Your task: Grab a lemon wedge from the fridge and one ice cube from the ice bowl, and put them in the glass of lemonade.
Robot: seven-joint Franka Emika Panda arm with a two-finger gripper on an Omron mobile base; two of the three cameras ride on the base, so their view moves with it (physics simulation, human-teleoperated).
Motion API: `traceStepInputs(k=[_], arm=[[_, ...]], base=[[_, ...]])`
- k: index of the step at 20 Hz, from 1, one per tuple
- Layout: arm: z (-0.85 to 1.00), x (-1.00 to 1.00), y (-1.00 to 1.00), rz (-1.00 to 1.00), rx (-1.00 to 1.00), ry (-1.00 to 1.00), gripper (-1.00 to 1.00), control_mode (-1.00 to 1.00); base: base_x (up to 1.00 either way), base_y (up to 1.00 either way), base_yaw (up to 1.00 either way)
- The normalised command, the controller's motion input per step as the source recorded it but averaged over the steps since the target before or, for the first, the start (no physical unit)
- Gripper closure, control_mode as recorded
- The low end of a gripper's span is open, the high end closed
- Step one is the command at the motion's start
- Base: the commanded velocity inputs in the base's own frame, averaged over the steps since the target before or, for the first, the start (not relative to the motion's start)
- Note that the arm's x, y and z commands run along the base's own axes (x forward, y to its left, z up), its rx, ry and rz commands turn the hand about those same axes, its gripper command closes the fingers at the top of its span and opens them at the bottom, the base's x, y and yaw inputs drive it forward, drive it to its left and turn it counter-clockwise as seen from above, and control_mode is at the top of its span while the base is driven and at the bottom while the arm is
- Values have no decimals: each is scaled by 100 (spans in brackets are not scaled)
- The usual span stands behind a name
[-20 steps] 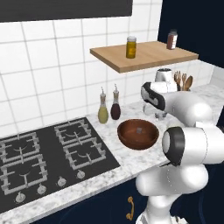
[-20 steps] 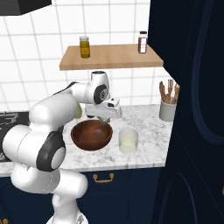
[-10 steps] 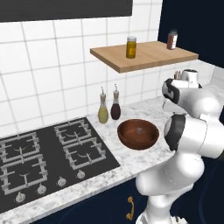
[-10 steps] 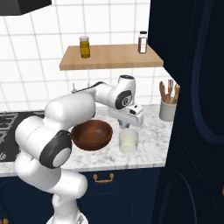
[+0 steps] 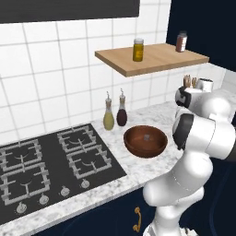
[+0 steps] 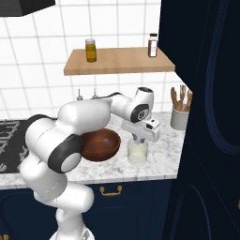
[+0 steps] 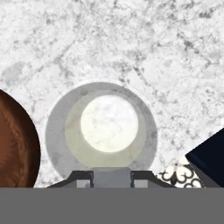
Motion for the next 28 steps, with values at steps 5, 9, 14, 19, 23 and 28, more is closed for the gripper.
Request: traceStepInputs(k=[5, 9, 14, 19, 23, 28], arm=[[-23, 3, 2, 0, 0, 0, 100, -100], [0, 2, 1, 0, 0, -4, 100, -100], [0, 13, 0, 0, 0, -4, 100, -100], [0, 5, 0, 0, 0, 0, 100, -100], [0, 16, 0, 0, 0, 0, 100, -100], [0, 8, 0, 0, 0, 0, 100, -100]], base=[[0, 0, 0], [0, 0, 0], [0, 0, 0], [0, 0, 0], [0, 0, 0], [0, 0, 0]])
